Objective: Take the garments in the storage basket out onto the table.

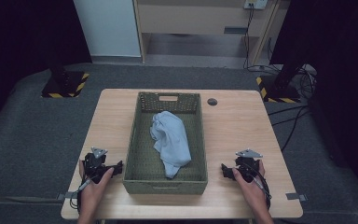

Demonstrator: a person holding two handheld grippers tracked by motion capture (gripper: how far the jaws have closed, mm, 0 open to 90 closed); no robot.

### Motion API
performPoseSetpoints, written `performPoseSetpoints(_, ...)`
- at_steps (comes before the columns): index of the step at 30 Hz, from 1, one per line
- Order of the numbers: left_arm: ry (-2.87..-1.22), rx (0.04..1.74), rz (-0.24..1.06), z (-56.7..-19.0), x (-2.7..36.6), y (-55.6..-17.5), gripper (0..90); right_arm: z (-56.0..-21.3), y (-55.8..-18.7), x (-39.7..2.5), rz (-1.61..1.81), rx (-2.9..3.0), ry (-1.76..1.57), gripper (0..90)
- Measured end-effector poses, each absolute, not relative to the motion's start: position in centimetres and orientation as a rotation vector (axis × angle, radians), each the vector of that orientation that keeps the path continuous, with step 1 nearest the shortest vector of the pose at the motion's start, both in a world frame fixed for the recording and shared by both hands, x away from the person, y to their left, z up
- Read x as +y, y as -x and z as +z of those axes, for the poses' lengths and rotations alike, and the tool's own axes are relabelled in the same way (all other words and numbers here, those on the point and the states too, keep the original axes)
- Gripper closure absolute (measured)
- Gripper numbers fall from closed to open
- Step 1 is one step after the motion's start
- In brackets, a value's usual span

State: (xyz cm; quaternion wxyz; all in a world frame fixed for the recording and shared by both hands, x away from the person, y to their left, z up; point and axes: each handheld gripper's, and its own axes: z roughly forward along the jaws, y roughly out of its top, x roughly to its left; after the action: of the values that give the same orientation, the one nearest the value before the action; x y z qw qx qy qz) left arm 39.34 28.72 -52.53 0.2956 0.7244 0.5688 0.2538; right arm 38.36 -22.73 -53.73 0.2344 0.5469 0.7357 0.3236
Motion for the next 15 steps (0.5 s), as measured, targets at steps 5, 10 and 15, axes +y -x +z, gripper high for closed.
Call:
performPoseSetpoints(5,-1.928,1.513,0.675,-52.53,28.73,-39.34,0.0,-53.72,-38.36,-22.72,0.888,2.019,-1.501,1.2)
performPoseSetpoints(10,-1.927,1.513,0.675,-52.53,28.72,-39.34,0.0,-53.72,-38.36,-22.69,0.886,2.016,-1.506,0.9)
performPoseSetpoints(15,-1.928,1.513,0.675,-52.53,28.72,-39.34,0.0,-53.71,-38.4,-22.67,0.887,2.017,-1.509,0.7)
